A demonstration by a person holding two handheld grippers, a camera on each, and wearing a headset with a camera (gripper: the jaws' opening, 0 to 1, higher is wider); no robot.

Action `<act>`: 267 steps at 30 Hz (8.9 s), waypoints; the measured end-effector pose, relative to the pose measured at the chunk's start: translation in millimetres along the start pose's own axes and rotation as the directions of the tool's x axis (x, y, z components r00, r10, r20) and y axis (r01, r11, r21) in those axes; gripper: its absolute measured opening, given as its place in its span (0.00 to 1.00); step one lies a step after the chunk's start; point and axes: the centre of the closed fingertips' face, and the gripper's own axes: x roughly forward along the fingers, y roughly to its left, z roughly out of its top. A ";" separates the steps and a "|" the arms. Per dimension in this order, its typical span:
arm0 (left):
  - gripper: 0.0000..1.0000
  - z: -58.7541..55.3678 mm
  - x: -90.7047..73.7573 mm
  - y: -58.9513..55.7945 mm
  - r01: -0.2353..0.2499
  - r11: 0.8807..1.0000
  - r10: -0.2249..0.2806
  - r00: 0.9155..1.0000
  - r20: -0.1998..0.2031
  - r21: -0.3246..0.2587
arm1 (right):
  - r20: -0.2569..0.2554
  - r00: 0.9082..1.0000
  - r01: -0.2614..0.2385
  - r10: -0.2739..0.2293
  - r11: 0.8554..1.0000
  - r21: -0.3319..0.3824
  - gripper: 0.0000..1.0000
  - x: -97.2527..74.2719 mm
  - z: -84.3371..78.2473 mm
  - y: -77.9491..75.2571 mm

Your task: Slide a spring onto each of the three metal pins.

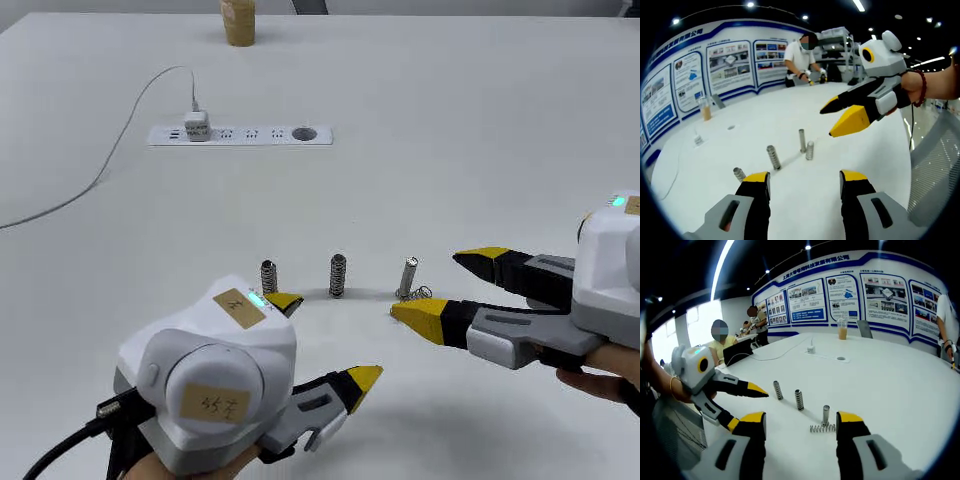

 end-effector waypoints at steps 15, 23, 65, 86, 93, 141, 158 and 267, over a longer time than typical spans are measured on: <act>0.44 5.3 31.7 -2.0 0.021 0.999 -0.021 1.000 0.003 0.037 | 0.013 0.999 -0.032 0.032 0.999 -0.013 0.60 -17.2 -10.6 -0.6; 0.39 2.5 49.5 -1.6 0.034 0.999 -0.034 0.999 -0.015 0.038 | -0.018 0.999 -0.044 0.043 0.998 -0.046 0.61 -20.4 -21.3 2.7; 0.14 -11.3 104.1 -11.0 0.119 0.993 -0.120 0.991 -0.066 -0.016 | -0.033 0.999 0.004 -0.004 1.000 0.012 0.59 -26.9 -39.7 -12.3; 0.10 -15.5 94.3 -8.8 0.114 0.993 -0.114 0.990 -0.087 0.006 | -0.012 1.000 0.017 -0.016 0.997 0.069 0.58 -28.8 -33.7 -17.4; 0.10 -13.9 77.6 -11.8 0.117 0.993 -0.117 0.991 -0.066 -0.006 | 0.008 1.000 0.014 -0.015 0.995 0.099 0.58 -29.7 -25.1 -17.1; 0.10 42.4 -17.6 -13.3 0.135 0.991 -0.129 0.965 0.228 -0.011 | 0.137 0.974 -0.219 0.182 0.915 0.338 0.36 -5.3 23.0 34.1; 0.10 63.5 -29.2 -16.0 0.146 0.989 -0.135 0.936 0.325 -0.009 | 0.213 0.942 -0.331 0.261 0.835 0.440 0.24 -2.5 41.4 50.2; 0.95 -15.3 -33.4 33.2 -0.059 0.988 0.068 0.996 0.056 -0.143 | -0.043 0.997 0.058 -0.061 0.996 -0.072 0.12 51.3 -0.5 -39.8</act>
